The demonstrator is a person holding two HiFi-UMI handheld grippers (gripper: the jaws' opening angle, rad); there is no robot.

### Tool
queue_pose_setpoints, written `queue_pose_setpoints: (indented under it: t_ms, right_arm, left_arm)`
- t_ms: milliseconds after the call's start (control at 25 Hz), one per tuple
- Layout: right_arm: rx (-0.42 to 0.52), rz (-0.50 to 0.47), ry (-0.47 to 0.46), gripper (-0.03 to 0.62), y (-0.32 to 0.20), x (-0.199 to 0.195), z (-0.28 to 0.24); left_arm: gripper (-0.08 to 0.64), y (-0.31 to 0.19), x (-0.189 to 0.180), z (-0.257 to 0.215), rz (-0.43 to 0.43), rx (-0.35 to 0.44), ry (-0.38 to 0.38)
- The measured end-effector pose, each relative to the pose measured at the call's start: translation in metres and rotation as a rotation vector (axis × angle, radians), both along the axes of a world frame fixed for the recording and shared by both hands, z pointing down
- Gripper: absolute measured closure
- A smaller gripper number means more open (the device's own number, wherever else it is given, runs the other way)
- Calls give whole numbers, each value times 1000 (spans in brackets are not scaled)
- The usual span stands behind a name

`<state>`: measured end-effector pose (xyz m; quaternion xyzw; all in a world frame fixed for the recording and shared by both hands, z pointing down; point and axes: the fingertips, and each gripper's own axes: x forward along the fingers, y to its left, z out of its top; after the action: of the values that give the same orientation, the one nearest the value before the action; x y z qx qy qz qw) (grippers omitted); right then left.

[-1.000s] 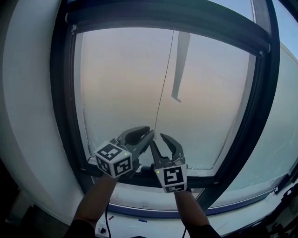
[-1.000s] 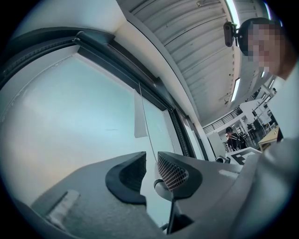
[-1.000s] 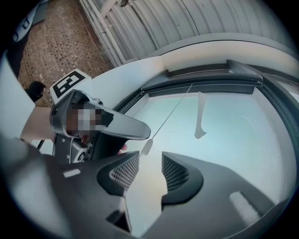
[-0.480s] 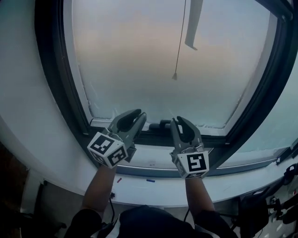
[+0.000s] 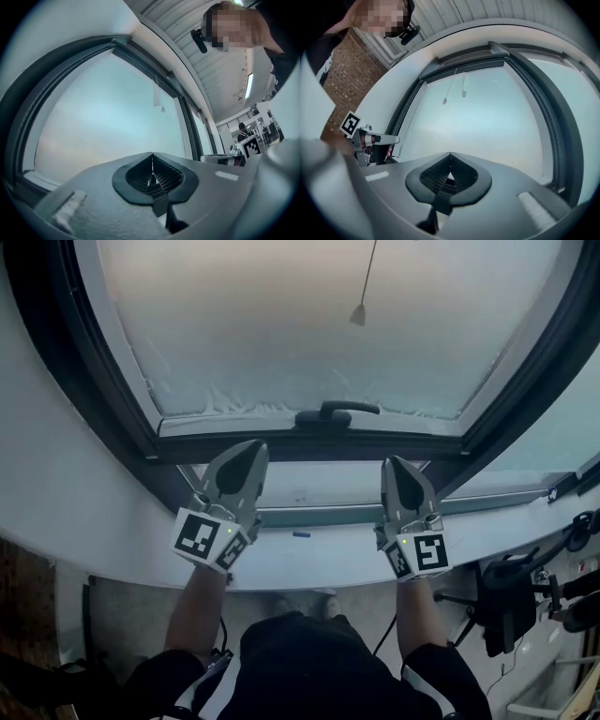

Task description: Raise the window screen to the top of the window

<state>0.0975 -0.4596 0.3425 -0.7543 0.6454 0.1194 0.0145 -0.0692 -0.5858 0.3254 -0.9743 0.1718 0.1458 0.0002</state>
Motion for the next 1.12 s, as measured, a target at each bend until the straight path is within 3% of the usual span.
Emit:
queue_pose_setpoints:
  t_ms: [240,520,680,960,1120]
  right_arm:
    - [-33,47,-109,586,45,13,42]
    - [-35,33,-175,586,115,40,70]
    - [-35,-7,-180,586,162,59,75]
    - [-44,-118,-206,587,227,77,89]
    - [-44,-158,-228,588,252,79,93]
  left_arm:
    - [555,10,-10,43,1,-124,26]
    - [555,44,-18,64,-83,-167,17]
    - [555,89,-12,65,-137,-149,25]
    - [555,173,-11,81,-256,-137,-38]
    - [555,210,-18,90,-271,-127,-65]
